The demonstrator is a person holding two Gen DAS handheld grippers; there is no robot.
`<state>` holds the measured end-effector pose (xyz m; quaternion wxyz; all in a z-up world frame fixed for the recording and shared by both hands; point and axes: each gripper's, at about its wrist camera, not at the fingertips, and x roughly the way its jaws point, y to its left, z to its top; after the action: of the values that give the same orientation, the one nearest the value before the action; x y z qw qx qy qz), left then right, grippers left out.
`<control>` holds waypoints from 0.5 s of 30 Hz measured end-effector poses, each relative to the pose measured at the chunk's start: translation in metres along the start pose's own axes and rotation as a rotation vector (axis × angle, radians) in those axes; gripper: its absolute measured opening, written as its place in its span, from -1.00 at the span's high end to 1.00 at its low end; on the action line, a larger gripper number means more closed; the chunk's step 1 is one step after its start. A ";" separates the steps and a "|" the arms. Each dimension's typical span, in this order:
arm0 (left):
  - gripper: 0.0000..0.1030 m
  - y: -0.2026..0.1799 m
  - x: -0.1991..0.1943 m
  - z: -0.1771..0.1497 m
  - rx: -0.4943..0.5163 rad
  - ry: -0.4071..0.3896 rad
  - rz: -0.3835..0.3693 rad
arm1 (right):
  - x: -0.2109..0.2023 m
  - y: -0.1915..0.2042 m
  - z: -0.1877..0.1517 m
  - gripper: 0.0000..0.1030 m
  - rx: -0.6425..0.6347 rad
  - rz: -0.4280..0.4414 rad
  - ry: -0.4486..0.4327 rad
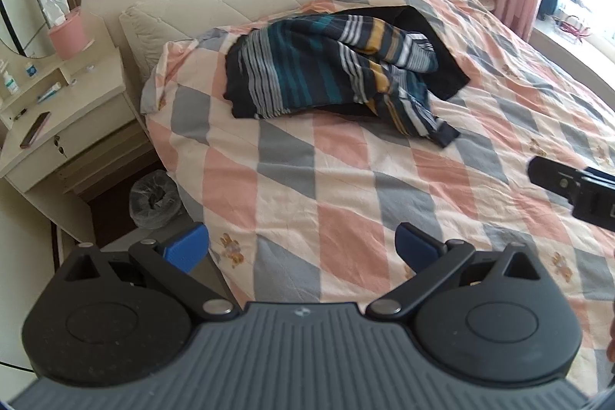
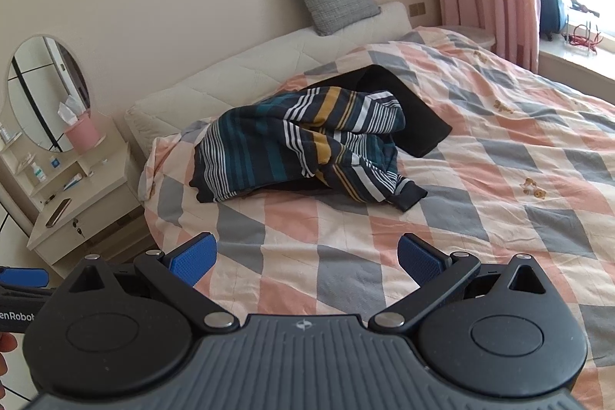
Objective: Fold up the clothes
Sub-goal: 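Move both tools toward the crumpled striped sweater on the bed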
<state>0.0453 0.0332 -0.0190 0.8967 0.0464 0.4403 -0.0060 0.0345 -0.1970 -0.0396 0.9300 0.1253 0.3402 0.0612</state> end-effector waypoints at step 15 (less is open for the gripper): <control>-0.98 0.044 0.140 0.077 0.152 0.164 -0.051 | 0.111 0.010 0.026 -1.00 0.109 -0.090 0.109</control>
<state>0.1937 0.0741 -0.0794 0.8509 0.1034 0.5116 -0.0586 0.1354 -0.1700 -0.0861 0.9037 0.1571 0.3983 0.0076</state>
